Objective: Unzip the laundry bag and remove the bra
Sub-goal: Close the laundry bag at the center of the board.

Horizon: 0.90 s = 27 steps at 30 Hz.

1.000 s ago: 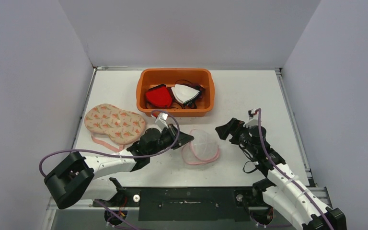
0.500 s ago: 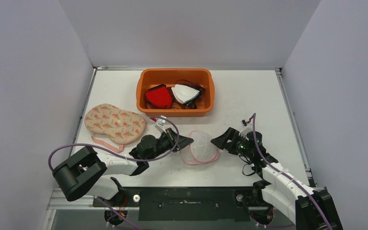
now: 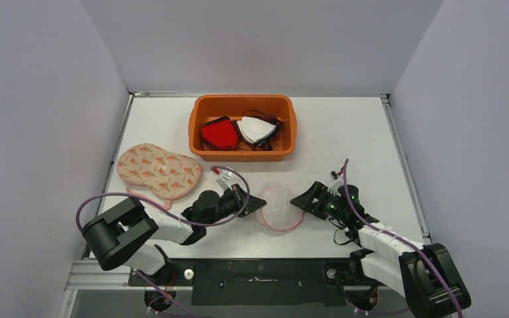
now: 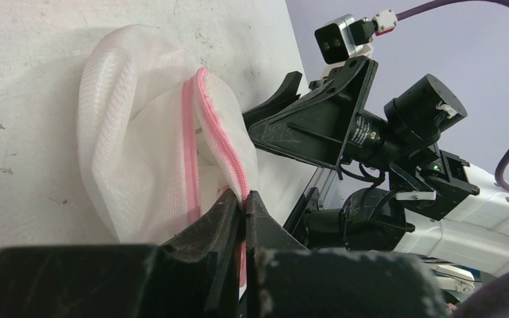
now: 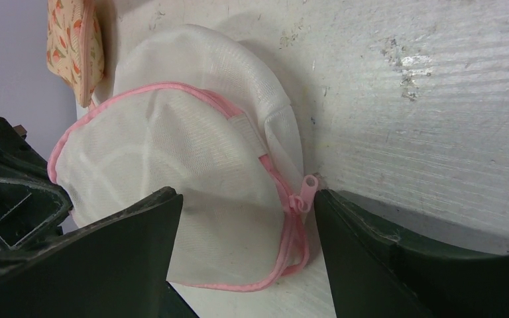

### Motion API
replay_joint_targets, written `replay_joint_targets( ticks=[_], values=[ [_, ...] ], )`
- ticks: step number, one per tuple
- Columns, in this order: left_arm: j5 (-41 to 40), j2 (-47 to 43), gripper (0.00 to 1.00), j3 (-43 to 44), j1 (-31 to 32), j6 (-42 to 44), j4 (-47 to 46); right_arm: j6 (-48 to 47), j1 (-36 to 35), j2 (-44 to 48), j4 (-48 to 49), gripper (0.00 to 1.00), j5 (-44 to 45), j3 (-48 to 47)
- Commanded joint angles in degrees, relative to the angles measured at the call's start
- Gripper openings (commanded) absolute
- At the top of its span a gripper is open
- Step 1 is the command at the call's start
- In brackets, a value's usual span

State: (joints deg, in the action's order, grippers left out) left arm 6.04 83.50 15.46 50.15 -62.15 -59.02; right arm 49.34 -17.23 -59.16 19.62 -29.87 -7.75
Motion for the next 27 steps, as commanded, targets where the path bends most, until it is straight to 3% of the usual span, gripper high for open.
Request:
replay_joint_targets(
  ticks=[1,7,15,22,27],
  values=[
    [-0.37,-0.17,0.02,1.51,0.70,2.41,1.41,-0.10,0.19,-0.26,5.13,0.71,-0.60,0.48],
    [-1.50,-3.98,0.32,2.42,0.77,3.67,8.51,-1.78,0.20,1.13,3.32,0.57,0.15,0.52],
    [-5.34,-16.54,0.67,6.42,1.26,8.05,31.04,-3.45,0.03,3.52,0.79,0.64,0.24,0.15],
    [-10.87,-25.61,0.72,7.83,2.04,11.79,48.58,-4.80,-0.64,2.94,1.03,0.69,-2.86,-0.35],
    [-10.96,-25.20,0.71,6.49,2.27,12.91,50.25,-5.87,-1.41,0.07,2.72,0.69,-4.50,0.11]
  ],
)
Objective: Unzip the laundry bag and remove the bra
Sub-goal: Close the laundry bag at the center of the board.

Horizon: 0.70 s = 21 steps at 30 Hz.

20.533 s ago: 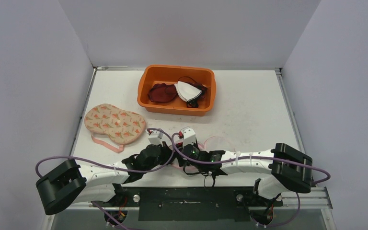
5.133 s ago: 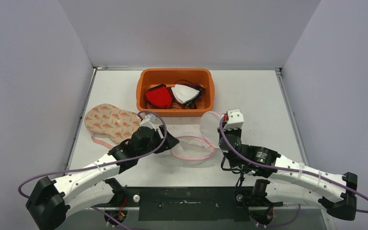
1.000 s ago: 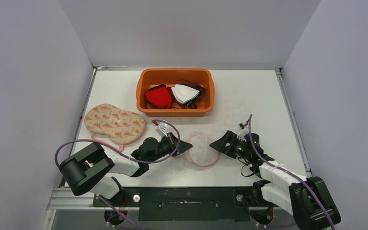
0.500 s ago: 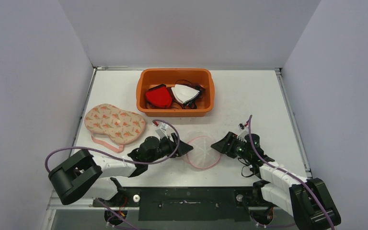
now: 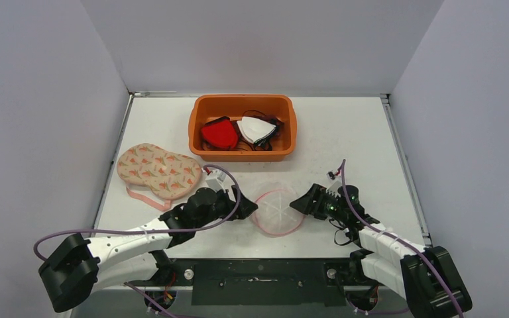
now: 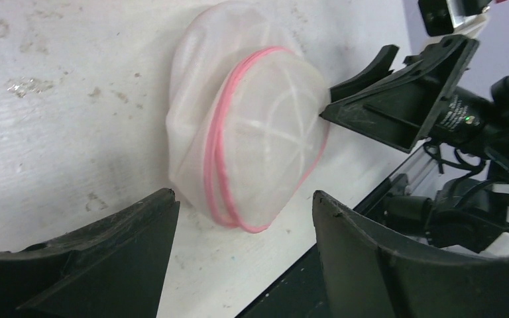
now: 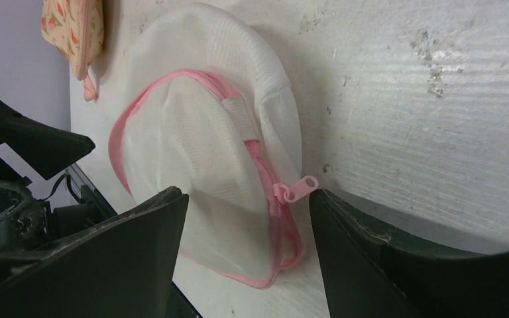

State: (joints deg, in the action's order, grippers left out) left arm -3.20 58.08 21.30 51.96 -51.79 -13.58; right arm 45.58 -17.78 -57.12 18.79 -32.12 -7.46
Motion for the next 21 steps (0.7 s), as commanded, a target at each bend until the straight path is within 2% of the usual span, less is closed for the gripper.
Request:
replay_joint_targets(
  ticks=[1,8,13,21],
  values=[
    [-1.21,0.96,0.72,0.36,0.54,2.57,3.82,-1.87,-1.16,-2.57,4.27,0.69,-2.35,-0.05],
    [2.61,8.58,0.73,0.24,0.99,3.58,-4.98,1.04,-5.38,-6.30,8.75,0.62,0.68,-0.21],
    [2.18,13.39,0.74,1.97,1.35,4.87,-5.73,4.38,-7.49,-7.63,11.63,0.59,3.93,-0.29],
    [-0.17,10.18,0.71,-0.24,0.96,4.60,-6.41,6.07,-7.42,-1.72,11.50,0.41,6.41,1.14]
  ],
)
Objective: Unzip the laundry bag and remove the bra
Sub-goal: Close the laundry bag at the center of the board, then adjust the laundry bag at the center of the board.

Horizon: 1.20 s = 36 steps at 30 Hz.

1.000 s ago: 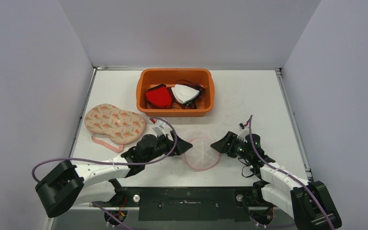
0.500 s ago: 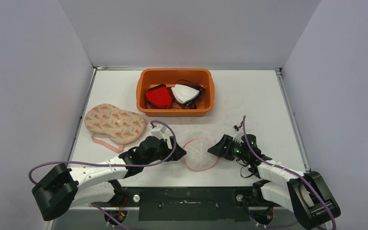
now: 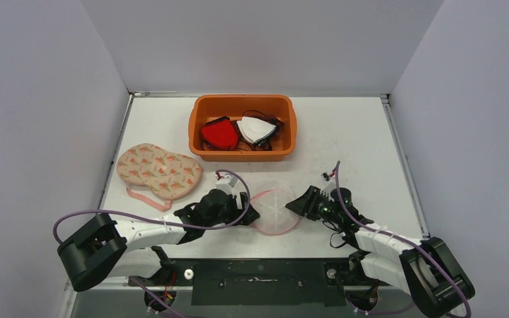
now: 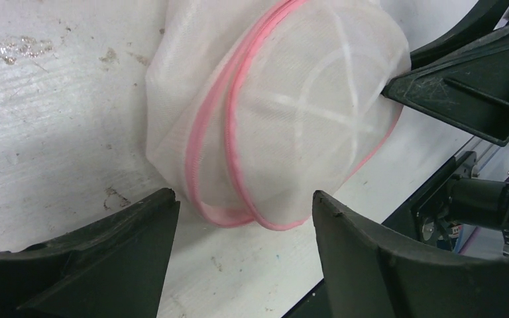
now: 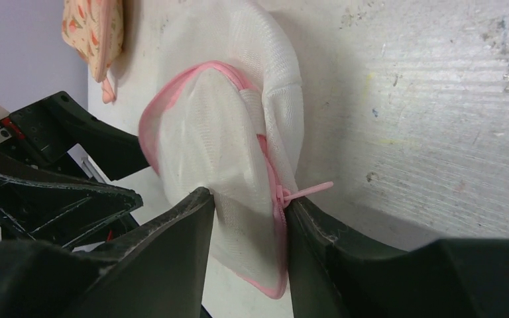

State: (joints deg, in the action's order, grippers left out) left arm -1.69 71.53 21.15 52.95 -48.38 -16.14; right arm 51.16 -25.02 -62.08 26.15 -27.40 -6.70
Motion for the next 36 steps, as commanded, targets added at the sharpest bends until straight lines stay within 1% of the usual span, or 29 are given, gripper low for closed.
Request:
replay_joint_targets(
  ticks=[1,5,8,15,17,20,22,26,28,30,31,32,34,36],
  values=[
    [-1.94,-4.16,0.71,-0.64,-0.20,1.18,-4.08,0.33,-0.14,3.81,3.77,0.38,1.33,0.33],
    [-3.22,-8.05,0.68,-3.08,-1.73,0.26,-5.53,-0.09,0.20,5.57,3.36,0.26,-0.39,0.62],
    [-3.97,-9.64,0.64,-3.91,-2.74,0.57,-6.02,-0.18,0.56,5.75,4.06,0.22,-2.73,0.80],
    [-5.32,-6.04,0.60,-1.49,-4.21,3.67,-4.30,-1.56,1.31,6.18,2.58,0.15,-6.70,-0.75],
    [-5.54,-4.00,0.58,-0.29,-4.39,4.74,-4.22,-2.66,1.56,5.75,1.53,0.11,-7.96,-1.60],
    [-5.25,-0.60,0.50,1.61,-4.41,6.39,-4.31,-3.74,2.05,4.74,0.96,0.06,-10.30,-2.39],
    [-5.48,1.66,0.46,2.76,-4.47,7.06,-4.36,-4.45,2.20,3.78,1.14,0.05,-12.53,-2.85],
    [-5.89,4.72,0.34,4.38,-4.54,7.50,-4.45,-6.07,2.40,2.22,0.99,0.05,-16.52,-4.01],
    [-6.16,5.37,0.25,4.95,-4.61,7.51,-4.32,-6.72,2.43,2.11,0.43,0.05,-17.77,-4.58],
    [-6.11,5.55,0.13,5.40,-4.65,7.59,-3.40,-6.39,2.60,2.35,0.70,0.05,-18.76,-4.72],
    [-5.75,5.29,0.05,5.54,-4.61,7.52,-2.73,-5.69,2.60,2.52,1.71,0.05,-19.41,-4.65],
    [-5.22,4.73,0.00,5.64,-4.63,7.45,-1.82,-4.79,2.56,2.76,2.62,0.05,-20.06,-4.52],
    [-3.28,2.80,0.00,5.70,-4.42,6.70,0.58,-2.81,2.60,3.70,4.20,0.05,-21.40,-4.31],
    [-0.91,-0.77,0.00,4.99,-4.04,4.07,3.68,-1.11,2.63,5.67,4.52,0.05,-22.06,-4.29]
  ],
)
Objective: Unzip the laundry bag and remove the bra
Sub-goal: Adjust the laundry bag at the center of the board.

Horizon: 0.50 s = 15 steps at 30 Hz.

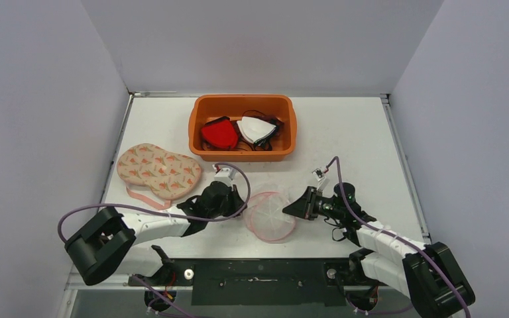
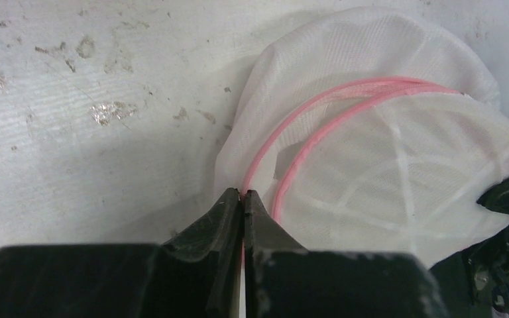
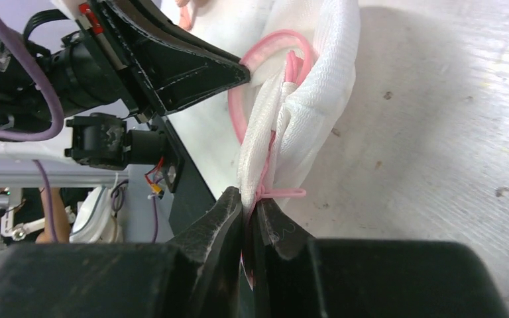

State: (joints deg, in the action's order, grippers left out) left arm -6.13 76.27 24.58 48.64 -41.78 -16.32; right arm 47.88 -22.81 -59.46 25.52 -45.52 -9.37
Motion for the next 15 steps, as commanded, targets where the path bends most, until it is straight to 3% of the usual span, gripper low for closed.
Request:
replay_joint_targets(
  ticks=[1,8,15],
  values=[
    [4.95,-7.48,0.00,0.77,0.45,-4.17,4.30,3.18,0.48,4.09,5.57,0.05,-4.23,-1.50],
    [9.94,-20.48,0.00,-8.76,2.51,-14.18,1.70,17.02,0.55,6.19,23.49,0.05,-6.40,3.05],
    [10.36,-21.46,0.00,-12.99,2.89,-16.60,-4.50,30.72,0.48,-1.94,49.42,0.05,-5.71,7.11]
  ],
)
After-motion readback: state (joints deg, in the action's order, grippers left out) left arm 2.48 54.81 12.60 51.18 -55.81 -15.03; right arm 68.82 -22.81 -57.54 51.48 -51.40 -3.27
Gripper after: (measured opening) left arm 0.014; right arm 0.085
